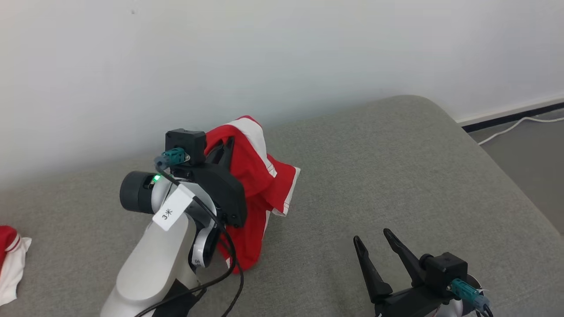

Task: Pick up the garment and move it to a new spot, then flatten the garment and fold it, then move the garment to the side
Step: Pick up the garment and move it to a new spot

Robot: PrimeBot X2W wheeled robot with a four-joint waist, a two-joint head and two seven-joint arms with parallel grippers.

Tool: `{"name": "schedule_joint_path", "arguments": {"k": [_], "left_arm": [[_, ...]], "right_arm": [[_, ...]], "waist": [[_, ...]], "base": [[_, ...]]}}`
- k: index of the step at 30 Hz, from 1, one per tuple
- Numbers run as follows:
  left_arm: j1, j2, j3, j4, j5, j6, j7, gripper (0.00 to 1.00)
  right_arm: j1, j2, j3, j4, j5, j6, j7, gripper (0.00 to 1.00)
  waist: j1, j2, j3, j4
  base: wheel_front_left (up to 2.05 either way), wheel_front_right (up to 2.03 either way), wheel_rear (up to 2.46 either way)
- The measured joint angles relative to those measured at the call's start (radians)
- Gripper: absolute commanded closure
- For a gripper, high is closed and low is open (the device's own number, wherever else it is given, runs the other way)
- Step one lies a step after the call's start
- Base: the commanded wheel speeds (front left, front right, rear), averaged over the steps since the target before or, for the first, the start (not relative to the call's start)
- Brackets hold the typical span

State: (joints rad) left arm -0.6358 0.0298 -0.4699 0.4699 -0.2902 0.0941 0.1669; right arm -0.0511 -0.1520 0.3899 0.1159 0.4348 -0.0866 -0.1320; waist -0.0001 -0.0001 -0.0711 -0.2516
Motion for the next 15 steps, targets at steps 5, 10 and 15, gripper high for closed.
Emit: {"name": "schedule_joint_path", "arguments": {"k": [5, 10, 15], "left_arm": [[0.002, 0.006, -0.125, 0.007, -0.138, 0.020, -0.001, 0.00], [0.003, 0.005, -0.251, -0.002, -0.256, 0.021, -0.001, 0.00], [0.001, 0.006, -0.302, 0.001, -0.334, 0.021, -0.004, 0.00]], "right_arm": [[-0.006, 0.001, 0.003, -0.003, 0.000, 0.000, 0.000, 0.00], [-0.009, 0.001, -0.005, -0.005, 0.000, 0.000, -0.001, 0.00], [-0.010, -0.002, -0.024, -0.004, 0.000, -0.001, -0.009, 0.00]], "waist": [[0.0001, 0.0001, 0.019, -0.042], [0.0002, 0.0001, 0.047, -0.064], [0.0002, 0.0002, 0.064, -0.058]], "base": [[0.00, 0.00, 0.00], [0.00, 0.00, 0.00], [0.00, 0.00, 0.00]]}}
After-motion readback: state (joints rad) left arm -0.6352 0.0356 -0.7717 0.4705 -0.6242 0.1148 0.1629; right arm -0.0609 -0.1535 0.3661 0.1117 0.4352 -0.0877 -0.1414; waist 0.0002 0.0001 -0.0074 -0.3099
